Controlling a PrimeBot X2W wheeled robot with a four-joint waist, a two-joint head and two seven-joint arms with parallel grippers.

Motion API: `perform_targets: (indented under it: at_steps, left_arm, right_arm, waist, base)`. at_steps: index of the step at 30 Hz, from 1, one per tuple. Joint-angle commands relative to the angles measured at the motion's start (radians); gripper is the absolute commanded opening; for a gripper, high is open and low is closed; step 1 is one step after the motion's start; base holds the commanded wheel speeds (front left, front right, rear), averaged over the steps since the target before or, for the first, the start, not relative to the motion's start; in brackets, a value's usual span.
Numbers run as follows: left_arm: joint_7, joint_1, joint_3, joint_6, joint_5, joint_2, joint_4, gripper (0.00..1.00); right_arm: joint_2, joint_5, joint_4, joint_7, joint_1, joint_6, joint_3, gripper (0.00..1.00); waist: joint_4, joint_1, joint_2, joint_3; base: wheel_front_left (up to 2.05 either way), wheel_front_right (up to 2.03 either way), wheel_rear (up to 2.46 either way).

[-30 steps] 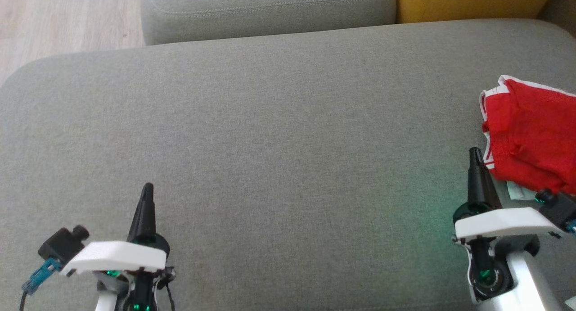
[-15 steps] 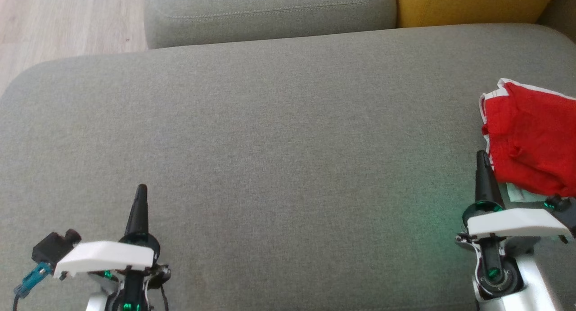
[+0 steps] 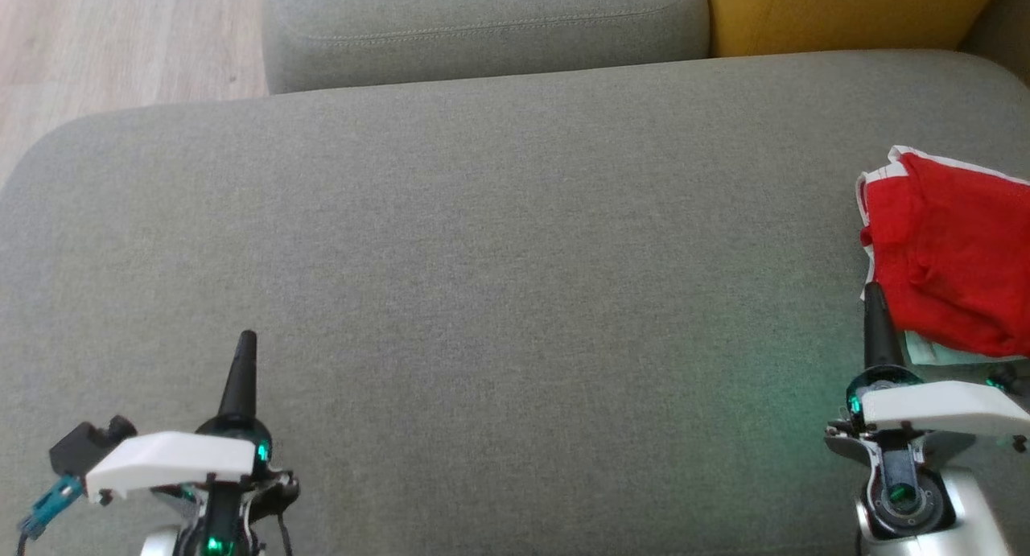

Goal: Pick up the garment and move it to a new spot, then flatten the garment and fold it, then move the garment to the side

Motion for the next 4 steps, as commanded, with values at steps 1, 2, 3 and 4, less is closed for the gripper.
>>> perform_targets:
  at_steps: [1, 2, 3, 4]
  left_arm:
    - [0.008, -0.056, 0.034, -0.007, -0.021, 0.017, -0.028, 0.00]
    - [0.011, -0.057, 0.036, -0.007, -0.030, 0.017, -0.028, 0.00]
    - [0.013, -0.057, 0.038, -0.008, -0.039, 0.017, -0.027, 0.00]
    - [0.016, -0.058, 0.040, -0.008, -0.048, 0.017, -0.027, 0.00]
  right_arm:
    - [-0.015, 0.028, -0.042, 0.008, -0.021, -0.001, 0.006, 0.00]
    - [-0.015, 0.040, -0.042, 0.010, -0.021, -0.001, 0.005, 0.00]
    - [-0.015, 0.052, -0.042, 0.013, -0.020, -0.001, 0.003, 0.00]
    - [-0.015, 0.063, -0.043, 0.016, -0.019, -0.001, 0.001, 0.00]
  waist:
    - [0.000, 0.0000, 0.0000, -0.001]
    - [0.001, 0.0000, 0.0000, -0.002]
    - [0.001, 0.0000, 0.0000, -0.003]
    - [0.001, 0.0000, 0.0000, -0.004]
  base:
    - [0.00, 0.00, 0.00]
    - [0.00, 0.00, 0.00]
    - [0.00, 0.00, 0.00]
    - [0.00, 0.00, 0.00]
